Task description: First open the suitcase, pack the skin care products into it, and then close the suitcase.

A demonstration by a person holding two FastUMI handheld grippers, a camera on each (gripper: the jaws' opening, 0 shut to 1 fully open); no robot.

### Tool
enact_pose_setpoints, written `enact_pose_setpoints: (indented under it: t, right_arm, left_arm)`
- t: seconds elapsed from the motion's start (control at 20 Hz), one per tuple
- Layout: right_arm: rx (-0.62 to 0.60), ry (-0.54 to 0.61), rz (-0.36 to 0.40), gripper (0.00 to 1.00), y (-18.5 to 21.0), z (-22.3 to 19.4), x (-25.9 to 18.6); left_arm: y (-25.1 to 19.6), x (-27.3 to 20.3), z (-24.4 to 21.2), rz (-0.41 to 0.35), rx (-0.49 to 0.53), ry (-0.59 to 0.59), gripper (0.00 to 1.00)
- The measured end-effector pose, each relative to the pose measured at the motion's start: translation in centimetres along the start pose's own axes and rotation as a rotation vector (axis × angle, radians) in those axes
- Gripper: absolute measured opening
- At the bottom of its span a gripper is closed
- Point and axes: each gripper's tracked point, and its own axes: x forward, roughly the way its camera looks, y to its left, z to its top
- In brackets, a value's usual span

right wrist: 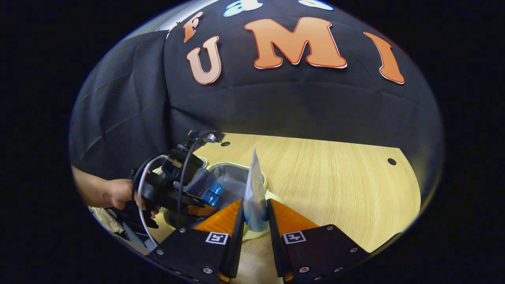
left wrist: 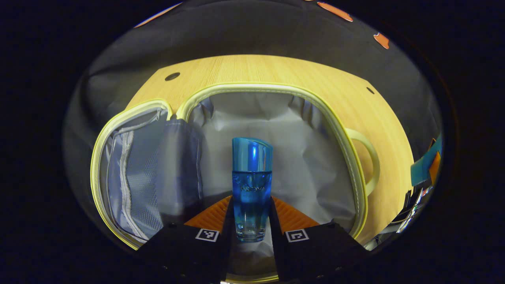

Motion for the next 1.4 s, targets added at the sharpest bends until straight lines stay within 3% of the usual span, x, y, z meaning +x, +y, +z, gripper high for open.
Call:
enact_pose_setpoints:
  t: [0.2, 0.35, 0.5, 0.65, 0.8, 1.0, 1.2, 1.4]
  right_arm:
    - [0.012, 0.018, 0.002, 0.36, 0.3, -0.1, 0.4]
    - [0.027, 0.04, 0.006, 0.36, 0.5, -0.4, 0.7]
    - [0.029, 0.064, 0.017, 0.36, 1.2, -0.6, 1.2]
    - [0.043, 0.092, 0.047, 0.36, 2.5, -1.1, 2.0]
    - [0.047, 0.128, 0.061, 0.36, 3.9, -1.9, 3.2]
    - [0.052, 0.185, 0.076, 0.36, 5.5, -3.4, 4.6]
    - [0.068, 0.249, 0.074, 0.36, 6.9, -5.0, 6.8]
    - [0.094, 0.324, 0.067, 0.36, 8.2, -7.0, 8.3]
  left_arm:
    - [0.2, 0.5, -0.4, 0.014, -0.051, 0.054, 0.47]
    - [0.6, 0.1, -0.3, 0.013, -0.041, 0.035, 0.55]
    - [0.1, -1.2, 0.2, -0.035, -0.045, -0.029, 0.6]
    - [0.0, -4.0, 0.7, -0.07, -0.021, -0.131, 0.82]
    - [1.3, -7.5, 1.3, -0.068, -0.028, -0.226, 0.89]
    - [5.7, -11.3, 2.2, -0.069, -0.099, -0.34, 0.92]
    - [11.0, -14.1, 2.7, 0.008, -0.141, -0.413, 0.93]
    - [18.8, -16.1, 1.3, 0.062, -0.264, -0.43, 0.96]
